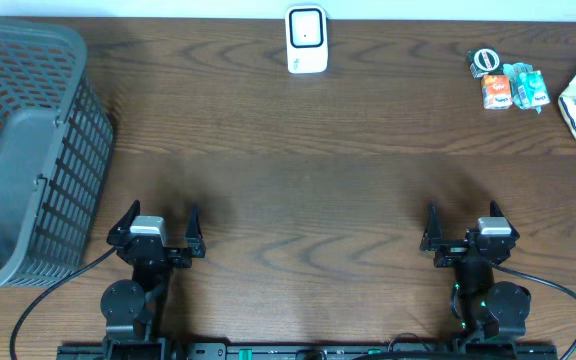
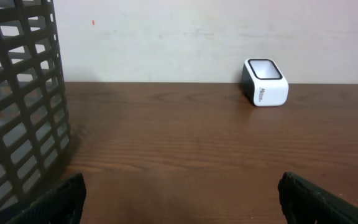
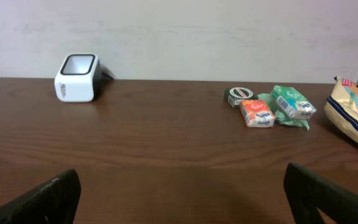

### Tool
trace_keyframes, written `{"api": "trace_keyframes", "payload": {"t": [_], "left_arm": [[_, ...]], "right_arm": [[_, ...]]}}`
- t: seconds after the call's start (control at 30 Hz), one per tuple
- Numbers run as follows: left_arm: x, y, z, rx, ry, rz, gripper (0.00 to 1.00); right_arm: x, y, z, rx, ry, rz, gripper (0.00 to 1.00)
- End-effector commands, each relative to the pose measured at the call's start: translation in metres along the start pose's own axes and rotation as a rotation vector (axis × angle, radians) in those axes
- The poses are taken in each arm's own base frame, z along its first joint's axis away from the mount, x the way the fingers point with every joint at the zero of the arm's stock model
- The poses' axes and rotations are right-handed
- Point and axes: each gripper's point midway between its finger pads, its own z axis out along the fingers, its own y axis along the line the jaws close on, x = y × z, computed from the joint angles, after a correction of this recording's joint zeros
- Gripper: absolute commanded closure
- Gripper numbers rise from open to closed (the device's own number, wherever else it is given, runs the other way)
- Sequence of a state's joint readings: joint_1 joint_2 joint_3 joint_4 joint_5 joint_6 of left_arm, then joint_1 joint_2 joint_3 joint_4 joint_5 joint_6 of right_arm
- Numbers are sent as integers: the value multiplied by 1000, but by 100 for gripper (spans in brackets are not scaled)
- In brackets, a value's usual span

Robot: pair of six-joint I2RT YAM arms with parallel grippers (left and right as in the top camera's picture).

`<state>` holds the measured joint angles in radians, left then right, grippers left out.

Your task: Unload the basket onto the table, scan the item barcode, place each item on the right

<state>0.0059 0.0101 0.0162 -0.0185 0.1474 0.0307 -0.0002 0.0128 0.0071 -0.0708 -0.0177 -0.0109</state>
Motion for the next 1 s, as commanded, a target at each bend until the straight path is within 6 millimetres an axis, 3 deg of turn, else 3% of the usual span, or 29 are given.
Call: {"api": "trace_keyframes", "payload": {"t": [0.0,0.97], "left_arm": [[15,-4,0,29,49,4,2],[15,-2,0,18,47,4,2]], "right_arm": [[2,1,0,0,6,10,1],[2,1,0,0,6,10,1]]}}
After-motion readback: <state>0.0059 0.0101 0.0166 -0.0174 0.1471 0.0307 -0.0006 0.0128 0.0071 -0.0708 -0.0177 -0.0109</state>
